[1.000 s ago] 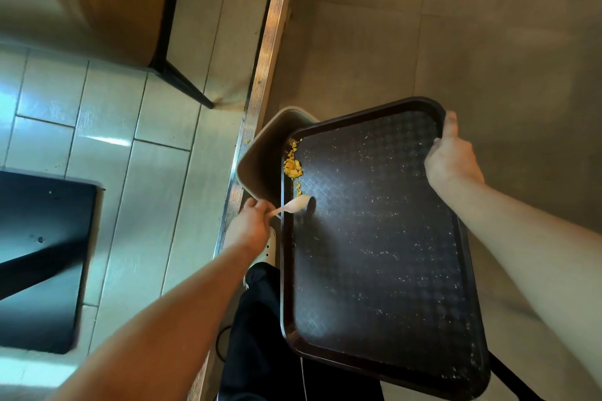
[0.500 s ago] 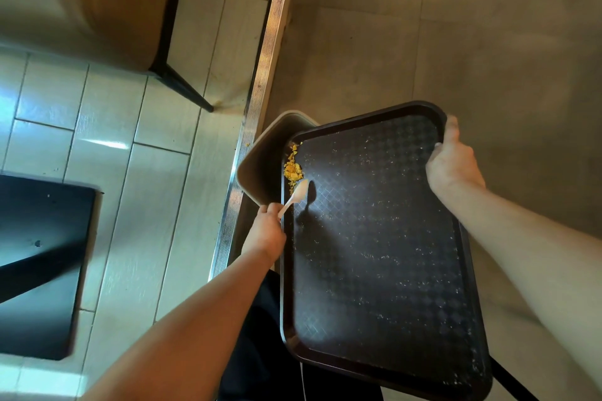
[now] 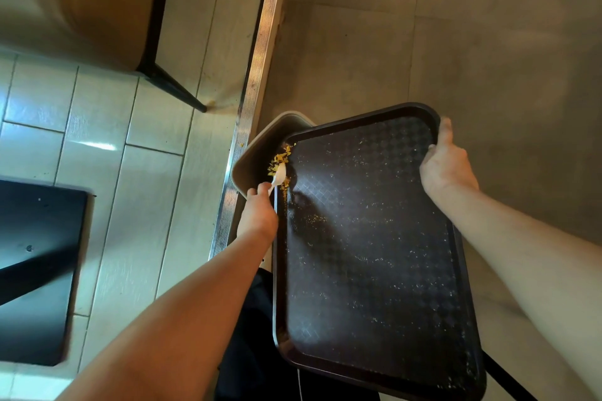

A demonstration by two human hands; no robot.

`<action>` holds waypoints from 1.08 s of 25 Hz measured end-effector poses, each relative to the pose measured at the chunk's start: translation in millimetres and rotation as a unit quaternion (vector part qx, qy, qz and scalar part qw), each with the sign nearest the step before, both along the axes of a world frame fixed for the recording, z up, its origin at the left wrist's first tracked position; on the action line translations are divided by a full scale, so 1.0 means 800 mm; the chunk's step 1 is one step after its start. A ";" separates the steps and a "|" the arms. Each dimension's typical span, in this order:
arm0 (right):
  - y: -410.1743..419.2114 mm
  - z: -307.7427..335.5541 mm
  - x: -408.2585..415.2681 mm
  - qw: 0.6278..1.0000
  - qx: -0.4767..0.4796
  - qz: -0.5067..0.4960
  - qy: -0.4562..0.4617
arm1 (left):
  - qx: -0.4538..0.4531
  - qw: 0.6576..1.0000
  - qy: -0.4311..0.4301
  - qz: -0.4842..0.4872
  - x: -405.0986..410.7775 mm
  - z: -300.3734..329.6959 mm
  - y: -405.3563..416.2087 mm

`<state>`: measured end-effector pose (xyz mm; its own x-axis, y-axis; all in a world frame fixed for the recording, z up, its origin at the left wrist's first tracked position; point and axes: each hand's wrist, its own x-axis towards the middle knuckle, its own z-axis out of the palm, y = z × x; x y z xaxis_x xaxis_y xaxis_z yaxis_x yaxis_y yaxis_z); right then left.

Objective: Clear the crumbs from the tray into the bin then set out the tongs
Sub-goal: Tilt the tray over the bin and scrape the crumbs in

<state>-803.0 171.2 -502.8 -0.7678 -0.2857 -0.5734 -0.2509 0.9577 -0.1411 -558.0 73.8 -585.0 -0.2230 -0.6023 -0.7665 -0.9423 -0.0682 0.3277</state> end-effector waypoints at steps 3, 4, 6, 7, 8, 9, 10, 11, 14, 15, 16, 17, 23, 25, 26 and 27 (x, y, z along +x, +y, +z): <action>0.000 0.001 -0.001 1.000 0.001 -0.002 -0.004 | -0.018 1.000 0.023 0.001 -0.004 0.004 -0.003; -0.001 0.001 -0.001 1.000 0.002 -0.001 -0.005 | -0.016 0.999 0.037 0.000 -0.008 0.006 -0.003; -0.002 0.001 -0.002 1.000 0.001 0.001 -0.006 | -0.006 0.999 0.049 -0.015 -0.018 0.009 -0.004; -0.003 0.001 -0.003 1.000 0.000 0.004 -0.007 | -0.002 0.999 0.048 -0.021 -0.023 0.009 -0.005; -0.004 0.000 -0.003 1.000 -0.002 0.006 -0.007 | -0.001 0.999 0.045 -0.023 -0.028 0.007 -0.009; -0.005 -0.001 -0.004 1.000 -0.002 0.009 -0.006 | -0.002 0.999 0.045 -0.015 -0.032 0.005 -0.014; -0.005 -0.002 -0.004 1.000 -0.002 0.012 -0.003 | 0.000 0.999 0.044 -0.001 -0.037 0.003 -0.019; -0.005 -0.002 -0.005 1.000 -0.002 0.013 -0.002 | 0.002 0.999 0.042 0.013 -0.040 0.001 -0.025; -0.005 -0.003 -0.005 1.000 -0.005 0.008 -0.004 | -0.010 0.999 0.031 0.018 -0.042 -0.002 -0.036; -0.005 -0.003 -0.005 1.000 -0.005 0.007 -0.004 | -0.021 0.999 0.022 0.012 -0.039 -0.001 -0.038; -0.005 -0.003 -0.005 1.000 -0.004 0.007 -0.005 | -0.035 0.999 0.009 0.005 -0.035 0.000 -0.037; -0.006 -0.002 -0.005 1.000 -0.002 0.006 -0.005 | -0.050 0.999 -0.004 0.002 -0.031 0.003 -0.035; -0.013 0.001 -0.005 1.000 0.006 0.017 -0.001 | -0.042 0.998 0.049 0.006 -0.037 0.011 -0.022; -0.013 0.002 -0.005 1.000 0.004 0.018 -0.003 | -0.014 0.999 0.047 -0.004 -0.039 0.006 -0.023; -0.013 0.002 -0.005 1.000 0.003 0.018 -0.002 | -0.005 0.999 0.042 -0.001 -0.038 0.003 -0.025; -0.013 0.002 -0.005 1.000 0.003 0.019 -0.001 | -0.001 0.999 0.036 0.002 -0.035 0.000 -0.028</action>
<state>-806.6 160.5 -501.2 -0.7548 -0.3119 -0.5771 -0.2874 0.9480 -0.1365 -586.0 51.1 -585.0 -0.2747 -0.6043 -0.7479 -0.9164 -0.0711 0.3940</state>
